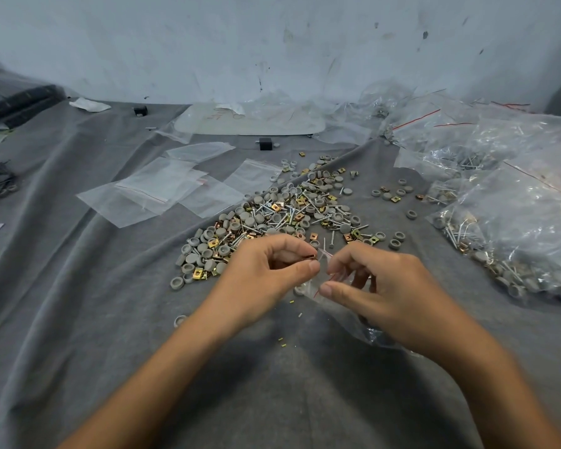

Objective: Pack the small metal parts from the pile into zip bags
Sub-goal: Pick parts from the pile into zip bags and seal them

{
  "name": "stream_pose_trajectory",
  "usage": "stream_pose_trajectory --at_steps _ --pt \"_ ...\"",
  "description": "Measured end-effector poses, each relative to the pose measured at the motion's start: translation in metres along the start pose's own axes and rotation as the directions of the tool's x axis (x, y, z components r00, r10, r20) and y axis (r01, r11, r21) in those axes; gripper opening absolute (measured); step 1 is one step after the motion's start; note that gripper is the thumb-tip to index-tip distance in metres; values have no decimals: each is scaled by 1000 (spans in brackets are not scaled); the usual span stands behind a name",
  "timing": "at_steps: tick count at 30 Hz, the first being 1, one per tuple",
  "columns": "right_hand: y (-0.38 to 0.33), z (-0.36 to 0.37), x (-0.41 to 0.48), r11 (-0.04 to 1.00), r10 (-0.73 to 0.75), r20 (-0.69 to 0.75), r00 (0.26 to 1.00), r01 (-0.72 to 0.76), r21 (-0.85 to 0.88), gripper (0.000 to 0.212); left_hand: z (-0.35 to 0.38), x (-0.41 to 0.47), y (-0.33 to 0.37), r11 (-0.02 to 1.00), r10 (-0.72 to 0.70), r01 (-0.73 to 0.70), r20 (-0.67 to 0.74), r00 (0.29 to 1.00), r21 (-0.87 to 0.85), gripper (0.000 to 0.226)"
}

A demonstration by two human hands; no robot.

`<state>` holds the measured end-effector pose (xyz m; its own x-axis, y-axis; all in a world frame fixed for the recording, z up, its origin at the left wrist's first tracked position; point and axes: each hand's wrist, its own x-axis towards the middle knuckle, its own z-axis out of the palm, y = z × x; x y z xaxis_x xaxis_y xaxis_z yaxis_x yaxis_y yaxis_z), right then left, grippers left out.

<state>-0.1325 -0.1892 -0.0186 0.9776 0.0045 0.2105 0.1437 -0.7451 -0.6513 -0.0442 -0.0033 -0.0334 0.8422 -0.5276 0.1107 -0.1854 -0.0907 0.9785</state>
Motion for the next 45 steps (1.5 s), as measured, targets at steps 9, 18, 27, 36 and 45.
stream_pose_trajectory --at_steps 9,18,27,36,45 --pt "0 -1 -1 1000 0 0 1000 0 2 16 -4 -1 2 990 35 -39 26 999 133 18" --pt "1 0 -2 1000 2 -14 1000 -1 15 23 -73 9 9 868 130 25 -275 953 496 9" --pt "1 -1 -2 1000 -2 -16 1000 2 -3 24 -61 7 -12 367 -7 -11 15 1000 930 29" --pt "0 -1 -1 1000 18 -10 1000 -18 13 23 -53 0 -10 272 30 -84 79 996 958 28" --pt "3 -3 -2 1000 20 -18 1000 -20 17 24 -50 -4 -8 395 11 -33 31 999 918 13"
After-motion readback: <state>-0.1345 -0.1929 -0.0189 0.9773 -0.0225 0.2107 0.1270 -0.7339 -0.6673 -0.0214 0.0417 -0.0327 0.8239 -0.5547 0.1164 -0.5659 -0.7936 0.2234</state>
